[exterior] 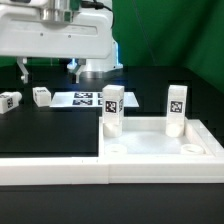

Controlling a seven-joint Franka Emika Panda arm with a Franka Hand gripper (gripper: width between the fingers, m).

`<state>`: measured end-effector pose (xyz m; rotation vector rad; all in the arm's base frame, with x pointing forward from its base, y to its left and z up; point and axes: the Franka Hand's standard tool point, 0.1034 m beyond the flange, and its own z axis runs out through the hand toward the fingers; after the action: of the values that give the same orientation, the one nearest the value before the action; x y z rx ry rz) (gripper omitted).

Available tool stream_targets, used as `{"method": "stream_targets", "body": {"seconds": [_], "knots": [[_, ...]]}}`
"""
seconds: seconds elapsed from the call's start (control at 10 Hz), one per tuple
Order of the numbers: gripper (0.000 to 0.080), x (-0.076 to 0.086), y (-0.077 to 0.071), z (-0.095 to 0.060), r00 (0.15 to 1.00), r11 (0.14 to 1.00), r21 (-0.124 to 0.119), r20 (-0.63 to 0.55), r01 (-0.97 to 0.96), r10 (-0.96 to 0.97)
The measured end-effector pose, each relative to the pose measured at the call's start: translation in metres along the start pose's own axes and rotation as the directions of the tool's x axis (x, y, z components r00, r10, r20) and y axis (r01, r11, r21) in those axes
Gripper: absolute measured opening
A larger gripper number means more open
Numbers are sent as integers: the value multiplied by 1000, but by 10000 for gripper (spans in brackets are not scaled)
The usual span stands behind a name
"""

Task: Assemble square table

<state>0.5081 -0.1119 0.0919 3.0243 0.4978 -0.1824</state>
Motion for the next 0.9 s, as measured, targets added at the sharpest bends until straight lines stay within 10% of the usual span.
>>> {"method": "stream_targets", "body": {"seconds": [0.1,0.7,0.9], "knots": [[649,-22,-3,0,991,999,30,134,-14,10],[649,-30,-17,11,882,995,103,469,-7,-42],[649,-62,-18,31,833,993,117,551,-11,-56]]}}
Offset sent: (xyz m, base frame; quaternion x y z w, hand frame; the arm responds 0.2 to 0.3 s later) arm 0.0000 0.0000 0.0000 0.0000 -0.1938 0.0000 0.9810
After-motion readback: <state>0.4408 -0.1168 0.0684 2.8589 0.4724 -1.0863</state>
